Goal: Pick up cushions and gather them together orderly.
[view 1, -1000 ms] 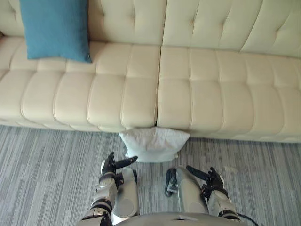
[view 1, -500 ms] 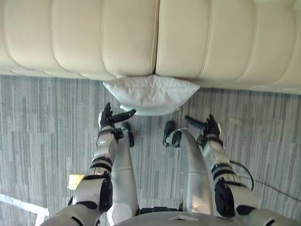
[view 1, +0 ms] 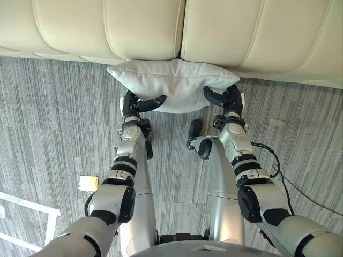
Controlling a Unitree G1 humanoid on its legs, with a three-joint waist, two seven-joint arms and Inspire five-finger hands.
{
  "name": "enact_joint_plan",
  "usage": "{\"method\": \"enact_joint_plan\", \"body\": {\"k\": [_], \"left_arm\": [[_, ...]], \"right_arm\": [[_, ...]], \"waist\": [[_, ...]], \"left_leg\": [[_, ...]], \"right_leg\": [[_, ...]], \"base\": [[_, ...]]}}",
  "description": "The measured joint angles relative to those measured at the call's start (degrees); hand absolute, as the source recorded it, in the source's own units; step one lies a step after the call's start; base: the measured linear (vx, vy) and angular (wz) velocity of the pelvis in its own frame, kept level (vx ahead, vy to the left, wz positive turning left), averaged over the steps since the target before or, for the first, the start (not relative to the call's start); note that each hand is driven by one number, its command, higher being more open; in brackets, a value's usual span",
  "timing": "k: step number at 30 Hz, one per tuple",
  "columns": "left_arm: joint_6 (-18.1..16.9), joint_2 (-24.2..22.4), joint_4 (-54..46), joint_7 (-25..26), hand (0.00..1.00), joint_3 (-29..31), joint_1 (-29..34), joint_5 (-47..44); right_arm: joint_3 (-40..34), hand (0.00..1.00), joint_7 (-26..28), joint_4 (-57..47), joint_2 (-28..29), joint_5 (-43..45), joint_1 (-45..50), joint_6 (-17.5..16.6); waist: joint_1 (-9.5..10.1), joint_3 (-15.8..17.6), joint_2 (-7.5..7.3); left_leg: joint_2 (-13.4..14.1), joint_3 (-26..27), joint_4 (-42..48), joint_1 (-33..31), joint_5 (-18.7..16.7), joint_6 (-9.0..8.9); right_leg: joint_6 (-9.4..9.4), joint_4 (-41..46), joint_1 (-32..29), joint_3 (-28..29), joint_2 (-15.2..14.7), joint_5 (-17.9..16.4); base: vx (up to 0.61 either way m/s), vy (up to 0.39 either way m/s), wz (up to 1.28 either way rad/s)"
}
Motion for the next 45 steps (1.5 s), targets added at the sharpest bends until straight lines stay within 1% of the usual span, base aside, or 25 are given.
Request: {"method": "enact_joint_plan", "body": {"k": [3, 6, 11, 13, 14, 15, 17, 19, 21, 23, 27, 29, 31, 32, 33, 34, 35, 36, 39, 40, 41, 42, 43, 44, 45], "left_arm": [[0.03, 0.10, -2.67, 1.14, 0.00, -3.03, 1.12, -1.00], [0.02, 0.08, -6.44, 1.17, 0.00, -4.53, 3.84, -1.08], [-0.58, 0.16, -17.70, 1.08, 0.00, -9.45, 11.64, -2.03], [-2.19, 0.20, -22.29, 0.93, 0.00, -12.32, 15.69, -2.10], [-2.50, 0.17, -23.61, 0.79, 0.00, -12.80, 16.96, -2.11], [-2.74, -0.01, -27.70, 0.18, 0.00, -13.22, 20.58, -2.13], [-2.93, -0.38, -29.99, -0.31, 0.00, -13.25, 23.03, -2.22], [-3.61, -1.38, -33.01, -1.35, 0.00, -13.39, 29.53, -3.21], [-3.66, -1.70, -34.75, -1.71, 0.00, -13.83, 33.46, -3.25], [-3.73, -1.72, -37.43, -2.01, 0.00, -15.26, 39.31, -3.30], [-3.73, -1.68, -40.70, -3.43, 0.00, -16.32, 44.95, -3.33], [-3.73, -1.68, -42.23, -4.21, 0.00, -16.73, 47.39, -3.82], [-3.73, -1.68, -42.97, -4.58, 0.00, -16.99, 48.43, -4.35], [-3.73, -1.72, -43.60, -4.84, 0.00, -17.08, 49.48, -4.40], [-3.72, -1.74, -44.06, -5.05, 0.00, -17.32, 50.80, -4.54], [-3.72, -1.81, -44.14, -5.36, 0.00, -17.69, 51.90, -4.93], [-3.71, -1.91, -44.15, -5.53, 0.00, -17.84, 52.38, -5.38], [-3.68, -2.19, -44.15, -5.61, 0.00, -17.95, 52.60, -5.51], [-3.68, -2.41, -44.15, -5.60, 0.00, -19.03, 53.06, -5.51], [-3.67, -2.38, -44.15, -5.59, 0.00, -19.33, 53.39, -5.51], [-3.67, -2.35, -44.15, -5.57, 0.00, -19.34, 53.46, -5.50], [-3.67, -2.15, -44.15, -5.50, 0.00, -19.34, 53.64, -5.50], [-3.67, -1.95, -44.14, -5.47, 0.00, -19.34, 53.73, -5.49], [-3.66, -1.57, -44.11, -5.45, 0.00, -19.34, 53.86, -5.48], [-3.52, -1.54, -44.09, -5.42, 0.00, -19.36, 53.84, -5.45]], "right_arm": [[3.51, 0.00, -0.06, -2.78, -0.72, -0.02, 2.96, 0.00], [3.84, 0.00, -0.32, -5.71, -0.76, -0.07, 6.21, -0.02], [3.96, 0.00, -0.33, -17.22, -0.86, -0.16, 17.43, -1.16], [3.96, 0.00, -0.35, -24.36, -0.90, -1.48, 24.07, -2.40], [3.97, 0.00, -0.35, -26.22, -0.89, -1.78, 25.80, -2.66], [4.25, 0.00, -0.33, -30.65, -1.01, -3.20, 29.66, -2.89], [4.80, 0.00, -0.29, -33.20, -1.39, -3.82, 32.01, -3.19], [6.57, 0.00, 0.10, -38.59, -2.20, -7.29, 38.74, -3.51], [7.60, 0.00, 0.34, -41.63, -2.74, -9.28, 42.84, -3.52], [8.30, 0.00, 1.21, -45.66, -3.60, -11.77, 49.01, -3.55], [8.38, 0.00, 2.02, -49.04, -3.58, -14.19, 54.82, -3.57], [8.38, 0.00, 2.31, -51.40, -3.73, -16.24, 57.38, -3.57], [8.39, 0.00, 2.32, -52.98, -3.84, -17.09, 58.87, -3.58], [8.41, 0.00, 2.49, -53.91, -3.95, -17.16, 59.85, -3.57], [8.44, 0.00, 2.61, -54.09, -4.26, -17.86, 60.57, -3.57], [8.43, 0.00, 2.57, -54.41, -4.46, -18.62, 61.49, -3.57], [8.43, 0.00, 2.55, -54.87, -4.52, -18.91, 61.91, -3.56], [8.42, 0.00, 2.46, -55.33, -4.55, -19.29, 61.84, -3.56], [8.40, 0.00, 1.70, -56.38, -5.43, -19.32, 61.60, -3.33], [8.40, 0.00, 1.45, -56.29, -5.54, -19.32, 61.18, -3.16], [8.41, 0.00, 1.43, -55.94, -5.56, -19.33, 60.67, -3.15], [8.47, 0.00, 1.44, -54.70, -5.62, -19.35, 59.42, -3.16], [8.49, 0.00, 1.47, -53.71, -5.71, -19.35, 58.55, -3.15], [8.55, 0.00, 1.54, -52.36, -5.64, -19.34, 57.54, -3.04], [8.55, 0.00, 1.51, -52.17, -5.18, -19.32, 57.71, -2.60]], "waist": [[0.01, 0.00, 0.00], [-0.06, -0.01, -0.01], [-0.08, -0.48, -0.05], [-0.10, -0.92, -0.17], [-0.14, -1.42, -0.16], [-0.45, -2.84, -0.21], [-0.56, -3.59, -0.26], [-0.64, -6.20, -0.29], [-0.59, -7.59, -0.24], [-0.53, -10.90, 0.04], [-0.53, -14.37, 0.62], [-0.41, -15.38, 1.54], [-0.42, -15.66, 2.02], [-0.27, -15.73, 2.23], [0.00, -16.01, 2.81], [0.02, -16.77, 3.20], [0.01, -17.44, 3.25], [0.09, -17.98, 3.34], [0.41, -19.40, 3.99], [0.51, -19.90, 3.95], [0.56, -20.02, 3.97], [1.06, -20.64, 3.90], [1.55, -21.15, 3.93], [2.31, -21.78, 3.82], [1.98, -22.42, 3.47]], "left_leg": [[-0.04, -0.08, -0.44, 0.66, 0.40, -0.08], [-0.27, -0.03, -1.84, 3.12, 0.93, -0.04], [-0.54, 0.81, -9.47, 14.44, 2.56, 0.39], [-0.72, 1.85, -13.23, 20.73, 3.12, 0.58], [-0.77, 2.07, -14.13, 22.06, 3.22, 0.60], [-0.80, 2.60, -15.79, 25.11, 3.46, 0.42], [-0.69, 3.07, -16.85, 27.49, 3.47, 0.40], [-0.47, 4.42, -20.80, 34.63, 3.46, 0.40], [-0.35, 5.13, -23.01, 38.83, 3.46, 0.40], [-0.11, 6.54, -26.52, 44.44, 3.46, 0.40], [0.60, 8.77, -30.19, 51.11, 3.43, 0.36], [1.52, 9.91, -30.16, 54.21, 2.53, 0.03], [2.04, 9.79, -29.00, 55.16, 2.35, 0.07], [2.84, 9.10, -24.41, 54.41, 2.40, 0.15], [3.89, 7.10, -17.38, 52.77, 2.75, 0.72], [4.33, 5.42, -11.38, 50.65, 4.27, 2.95], [4.50, 5.18, -8.05, 49.01, 5.79, 3.97], [4.23, 5.13, -5.93, 47.08, 4.69, 3.71], [0.68, 4.99, -10.25, 45.24, -0.70, 3.53], [-2.07, 4.49, -16.72, 45.44, -1.36, 3.29], [-3.29, 4.01, -20.10, 45.67, -1.24, 3.12], [-4.69, 3.19, -26.37, 46.47, -0.10, 3.23], [-5.00, 3.04, -29.20, 47.04, 2.52, 4.18], [-4.94, 3.66, -30.32, 48.56, 7.03, 4.54], [-5.15, 4.38, -29.43, 48.63, 6.47, 4.82]], "right_leg": [[-0.48, -0.49, 0.68, -0.17, -0.02, 0.42], [-0.47, -1.43, 3.05, -0.26, -0.20, 0.61], [0.32, -8.26, 14.00, -0.50, 0.15, 2.04], [0.70, -11.24, 19.64, -0.23, 0.19, 2.41], [0.72, -11.98, 20.78, -0.14, 0.20, 2.42], [0.77, -13.50, 23.48, -0.10, 0.30, 2.47], [0.51, -14.44, 25.59, -0.02, 0.49, 2.63], [0.49, -17.42, 31.78, 0.09, 0.88, 2.65], [0.49, -18.90, 35.28, -0.03, 0.99, 2.65], [0.54, -21.42, 39.73, 0.02, 1.38, 2.61], [0.76, -24.44, 44.92, 1.26, 2.79, 2.40], [0.69, -24.62, 47.49, 2.00, 3.83, 1.60], [0.27, -24.43, 48.69, 2.10, 4.21, 0.72], [-0.69, -24.29, 49.94, 2.24, 4.57, -0.22], [-1.37, -24.20, 51.96, 2.16, 5.60, -0.90], [-1.94, -24.16, 53.50, 1.93, 6.03, -1.60], [-2.50, -24.27, 53.99, 2.03, 6.09, -2.00], [-2.73, -24.52, 54.39, 2.40, 6.09, -2.10], [-3.48, -26.81, 55.10, 3.06, 6.21, -1.74], [-3.39, -28.87, 56.23, 3.51, 6.23, -1.44], [-3.20, -29.87, 56.80, 3.74, 6.26, -1.27], [-2.68, -30.78, 57.10, 4.80, 6.56, -1.01], [-2.20, -30.92, 57.02, 5.75, 6.98, -1.10], [-0.83, -30.73, 57.26, 7.37, 7.43, -1.29], [0.02, -30.99, 57.53, 7.72, 7.02, -1.15]], "base": [[0.00, 0.071, 0.01], [0.00, 0.038, 0.04], [0.01, 0.007, -0.01], [0.06, 0.029, -0.06], [0.10, 0.026, -0.09], [0.08, 0.017, -0.07], [0.10, 0.009, -0.12], [0.20, 0.016, -0.21], [0.15, 0.016, -0.20], [0.14, 0.020, -0.25], [0.09, 0.014, -0.29], [0.03, -0.029, -0.29], [0.01, -0.043, -0.13], [0.02, -0.098, -0.18], [0.04, -0.136, -0.17], [0.06, -0.124, -0.11], [0.09, -0.070, -0.03], [0.11, -0.038, -0.05], [0.13, 0.005, -0.04], [0.17, 0.044, -0.05], [0.19, 0.074, -0.25], [0.17, 0.078, -0.41], [0.31, 0.141, -0.74], [0.30, 0.125, -0.59], [0.39, 0.153, -0.46]]}}
